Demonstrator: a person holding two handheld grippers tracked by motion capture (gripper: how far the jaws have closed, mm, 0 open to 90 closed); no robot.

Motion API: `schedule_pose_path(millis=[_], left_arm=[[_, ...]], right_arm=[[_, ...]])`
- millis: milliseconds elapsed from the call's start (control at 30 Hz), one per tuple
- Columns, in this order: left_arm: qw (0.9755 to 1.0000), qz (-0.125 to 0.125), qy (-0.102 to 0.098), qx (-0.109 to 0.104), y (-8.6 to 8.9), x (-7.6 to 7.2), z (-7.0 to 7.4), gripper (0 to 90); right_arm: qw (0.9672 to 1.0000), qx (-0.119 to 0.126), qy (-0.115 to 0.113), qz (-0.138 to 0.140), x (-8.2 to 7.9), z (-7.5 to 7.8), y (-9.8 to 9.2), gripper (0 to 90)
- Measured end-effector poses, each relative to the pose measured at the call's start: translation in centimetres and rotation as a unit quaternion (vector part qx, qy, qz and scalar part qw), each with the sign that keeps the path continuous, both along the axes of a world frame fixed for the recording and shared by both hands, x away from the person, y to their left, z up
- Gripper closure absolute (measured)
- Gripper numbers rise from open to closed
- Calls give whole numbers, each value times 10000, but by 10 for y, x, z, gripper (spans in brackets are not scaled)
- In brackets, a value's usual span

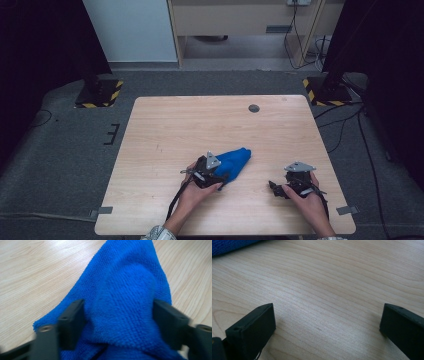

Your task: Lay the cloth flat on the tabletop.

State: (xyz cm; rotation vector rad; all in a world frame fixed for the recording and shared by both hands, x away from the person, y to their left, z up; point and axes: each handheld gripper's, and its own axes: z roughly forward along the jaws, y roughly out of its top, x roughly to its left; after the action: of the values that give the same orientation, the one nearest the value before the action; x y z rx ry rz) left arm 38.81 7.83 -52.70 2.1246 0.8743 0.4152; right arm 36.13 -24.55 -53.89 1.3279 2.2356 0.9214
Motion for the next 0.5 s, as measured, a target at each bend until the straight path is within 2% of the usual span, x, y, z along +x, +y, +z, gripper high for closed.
schedule_pose_path(millis=[67, 167, 367, 500], left_arm=[[10000, 46, -43, -44, 2, -1, 4, 169], [9995, 54, -102, -290, 7, -6, 10, 108], [9979, -2, -252, -591, 17, -18, 22, 36], [9973, 111, -275, -666, 35, -28, 25, 41]], right_arm=[[10000, 0, -1, 0, 0, 0, 0, 3], [10000, -1, -2, -1, 0, 0, 0, 3], [10000, 0, 0, -7, 0, 0, 0, 2], [10000, 3, 1, -16, 0, 0, 0, 4]])
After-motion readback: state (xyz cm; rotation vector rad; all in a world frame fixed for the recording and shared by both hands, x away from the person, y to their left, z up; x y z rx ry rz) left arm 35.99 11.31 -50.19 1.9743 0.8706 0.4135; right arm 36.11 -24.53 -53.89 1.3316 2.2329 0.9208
